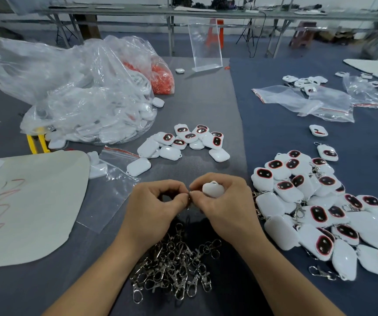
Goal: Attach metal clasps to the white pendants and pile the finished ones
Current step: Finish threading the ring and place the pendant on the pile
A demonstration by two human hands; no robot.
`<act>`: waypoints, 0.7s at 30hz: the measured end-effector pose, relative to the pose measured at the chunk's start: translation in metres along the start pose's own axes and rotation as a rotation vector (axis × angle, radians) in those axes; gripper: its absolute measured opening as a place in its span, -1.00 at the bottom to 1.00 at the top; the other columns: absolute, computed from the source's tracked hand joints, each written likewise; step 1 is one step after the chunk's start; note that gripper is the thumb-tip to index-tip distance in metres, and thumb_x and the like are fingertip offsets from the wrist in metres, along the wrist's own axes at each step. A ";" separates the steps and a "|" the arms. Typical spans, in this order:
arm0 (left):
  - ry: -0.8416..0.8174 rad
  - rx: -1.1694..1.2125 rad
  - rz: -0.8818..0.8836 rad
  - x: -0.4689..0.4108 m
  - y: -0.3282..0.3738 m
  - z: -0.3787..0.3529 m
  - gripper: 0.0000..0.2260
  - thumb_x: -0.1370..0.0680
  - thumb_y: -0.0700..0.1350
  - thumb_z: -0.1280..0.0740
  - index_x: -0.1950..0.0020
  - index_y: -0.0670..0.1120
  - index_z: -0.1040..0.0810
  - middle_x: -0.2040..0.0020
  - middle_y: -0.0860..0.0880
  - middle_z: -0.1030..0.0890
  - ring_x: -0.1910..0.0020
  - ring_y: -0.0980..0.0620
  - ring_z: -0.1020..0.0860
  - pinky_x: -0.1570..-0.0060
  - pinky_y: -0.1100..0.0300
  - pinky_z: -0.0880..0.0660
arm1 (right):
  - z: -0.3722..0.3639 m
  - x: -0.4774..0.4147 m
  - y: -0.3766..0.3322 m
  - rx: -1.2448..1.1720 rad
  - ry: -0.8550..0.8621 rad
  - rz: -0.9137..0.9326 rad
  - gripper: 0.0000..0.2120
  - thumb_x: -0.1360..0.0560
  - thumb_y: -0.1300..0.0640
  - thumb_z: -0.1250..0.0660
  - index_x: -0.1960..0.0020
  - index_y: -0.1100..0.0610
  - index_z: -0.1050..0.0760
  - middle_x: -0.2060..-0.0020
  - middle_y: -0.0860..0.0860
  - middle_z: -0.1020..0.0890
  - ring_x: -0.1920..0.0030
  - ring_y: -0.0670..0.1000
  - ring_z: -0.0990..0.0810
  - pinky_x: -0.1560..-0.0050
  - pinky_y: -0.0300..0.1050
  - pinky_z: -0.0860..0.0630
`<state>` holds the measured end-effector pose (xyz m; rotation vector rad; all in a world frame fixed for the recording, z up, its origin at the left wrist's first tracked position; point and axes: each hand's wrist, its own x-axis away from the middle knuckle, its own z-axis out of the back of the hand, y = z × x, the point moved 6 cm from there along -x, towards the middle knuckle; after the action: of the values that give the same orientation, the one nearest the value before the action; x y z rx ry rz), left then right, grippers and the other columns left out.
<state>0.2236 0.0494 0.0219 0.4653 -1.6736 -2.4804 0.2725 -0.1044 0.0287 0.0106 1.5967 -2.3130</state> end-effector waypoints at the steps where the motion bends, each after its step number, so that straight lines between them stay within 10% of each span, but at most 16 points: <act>1: 0.020 -0.030 -0.028 0.000 0.002 0.001 -0.92 -0.41 -0.14 -0.48 0.22 0.05 -0.69 0.36 0.06 -0.64 0.40 0.12 -0.54 0.36 0.17 -0.46 | -0.001 0.000 -0.001 0.019 -0.012 0.014 -0.84 -0.39 0.15 -0.53 0.18 -0.12 -0.67 0.33 -0.18 -0.69 0.29 -0.14 -0.66 0.27 -0.33 -0.56; 7: 0.129 -0.237 -0.172 0.004 0.011 0.005 -0.90 -0.37 -0.11 -0.45 0.22 0.12 -0.65 0.22 0.22 -0.65 0.14 0.12 -0.61 0.11 0.35 -0.46 | -0.006 0.004 -0.003 0.115 -0.022 0.054 -0.82 -0.44 0.20 -0.48 0.22 -0.08 -0.68 0.41 -0.15 -0.66 0.36 -0.12 -0.63 0.35 -0.29 -0.51; 21: 0.022 0.073 -0.040 -0.007 0.000 0.007 -0.88 -0.34 -0.15 -0.47 0.28 0.09 -0.72 0.38 0.10 -0.66 0.47 0.23 -0.43 0.44 0.36 -0.34 | -0.010 -0.005 0.004 -0.198 -0.139 -0.088 -0.81 -0.47 0.30 -0.47 0.23 0.05 -0.70 0.38 0.01 -0.69 0.36 -0.08 -0.60 0.30 -0.23 -0.52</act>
<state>0.2277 0.0574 0.0261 0.5370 -1.7685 -2.4384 0.2764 -0.0955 0.0228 -0.2652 1.7781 -2.1546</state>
